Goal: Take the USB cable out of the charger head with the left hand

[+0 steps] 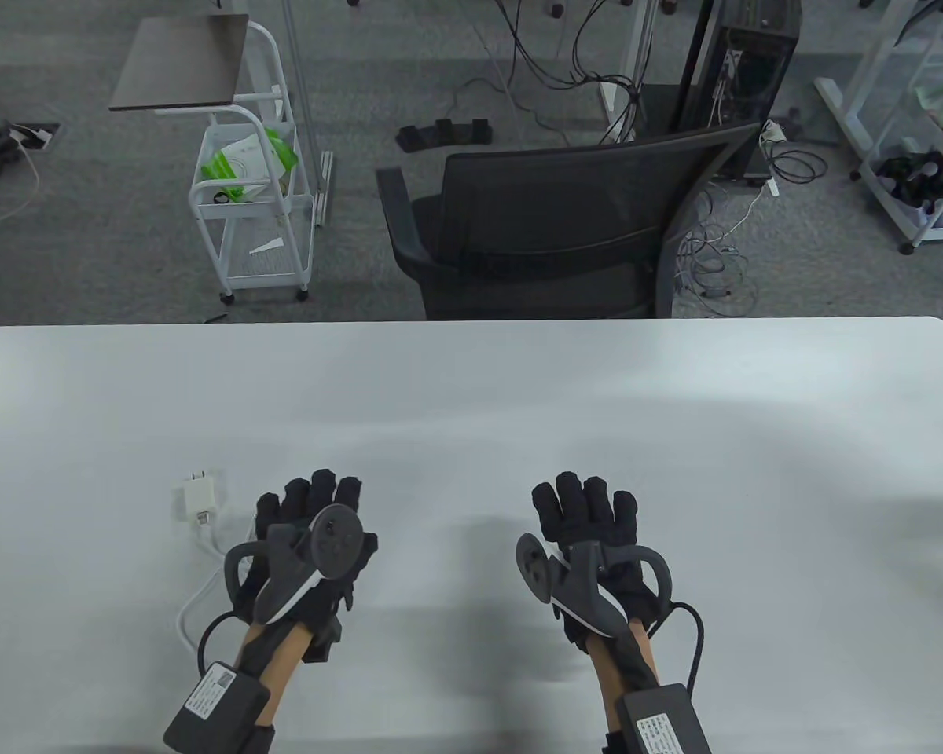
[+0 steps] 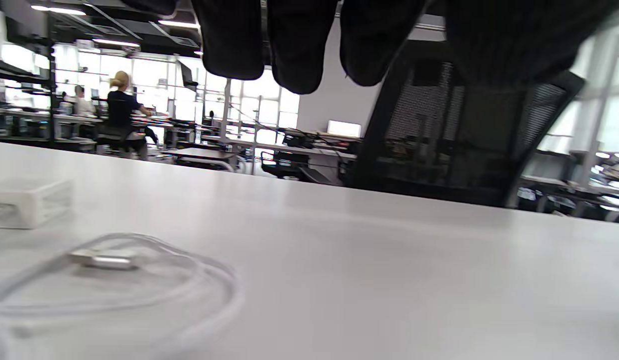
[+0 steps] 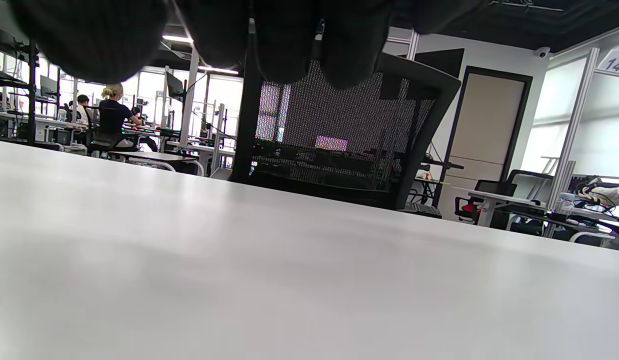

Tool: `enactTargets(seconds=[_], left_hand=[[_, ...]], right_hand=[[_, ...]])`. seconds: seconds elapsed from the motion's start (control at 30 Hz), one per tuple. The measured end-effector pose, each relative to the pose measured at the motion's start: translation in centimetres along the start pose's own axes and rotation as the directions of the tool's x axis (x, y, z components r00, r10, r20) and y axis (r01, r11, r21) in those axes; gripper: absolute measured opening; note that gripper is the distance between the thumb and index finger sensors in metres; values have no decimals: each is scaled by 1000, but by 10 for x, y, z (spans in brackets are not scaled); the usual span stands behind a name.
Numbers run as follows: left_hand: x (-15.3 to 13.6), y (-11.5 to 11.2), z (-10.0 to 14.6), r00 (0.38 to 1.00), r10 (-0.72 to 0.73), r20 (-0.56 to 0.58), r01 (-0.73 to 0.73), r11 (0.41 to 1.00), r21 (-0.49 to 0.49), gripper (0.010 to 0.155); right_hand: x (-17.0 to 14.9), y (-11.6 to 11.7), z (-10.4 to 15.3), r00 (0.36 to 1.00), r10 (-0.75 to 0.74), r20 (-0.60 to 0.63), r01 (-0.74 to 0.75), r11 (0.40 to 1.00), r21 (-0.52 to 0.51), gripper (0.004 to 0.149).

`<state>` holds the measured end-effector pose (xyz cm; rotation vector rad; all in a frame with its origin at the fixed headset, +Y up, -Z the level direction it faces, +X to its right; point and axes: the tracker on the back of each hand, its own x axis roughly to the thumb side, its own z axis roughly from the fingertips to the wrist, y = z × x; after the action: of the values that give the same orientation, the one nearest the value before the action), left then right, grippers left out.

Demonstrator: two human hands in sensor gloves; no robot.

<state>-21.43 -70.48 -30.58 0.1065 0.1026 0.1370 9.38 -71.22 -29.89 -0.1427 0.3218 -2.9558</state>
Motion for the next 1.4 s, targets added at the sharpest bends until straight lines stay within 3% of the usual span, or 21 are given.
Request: enactTargets(seconds=[0.2, 0.3, 0.47, 0.6, 0.87, 1.2, 1.3, 1.4], left_hand=[[-74, 4, -19, 963, 12, -270, -10, 1000, 6, 77], [-110, -10, -24, 896, -35, -443, 24, 999, -32, 79], [-144, -38, -24, 784, -162, -599, 87, 984, -153, 88], [-151, -52, -25, 732, -228, -642, 58, 960, -275, 88], [-143, -52, -34, 723, -241, -647, 94, 963, -255, 63], [-144, -49, -37, 704, -235, -670, 82, 964, -252, 46], [-143, -43, -34, 734, -127, -668, -19, 978, -206, 44], [-132, -27, -31, 763, 116, -636, -183, 982, -42, 42]], right_hand=[[-5, -4, 2, 999, -32, 2, 32, 999, -3, 70], [-9, -3, 2, 999, -45, -5, 45, 999, 7, 70], [-12, -2, 3, 998, -56, -7, 56, 998, 29, 69], [-11, 0, 3, 999, -51, -6, 51, 997, 56, 70], [-10, 4, 2, 998, -61, -4, 62, 995, 80, 69], [-8, 5, 2, 998, -58, 6, 57, 993, 108, 69], [-8, 4, 3, 998, -56, 6, 55, 992, 115, 69], [-8, 3, 3, 998, -56, 4, 55, 991, 120, 70]])
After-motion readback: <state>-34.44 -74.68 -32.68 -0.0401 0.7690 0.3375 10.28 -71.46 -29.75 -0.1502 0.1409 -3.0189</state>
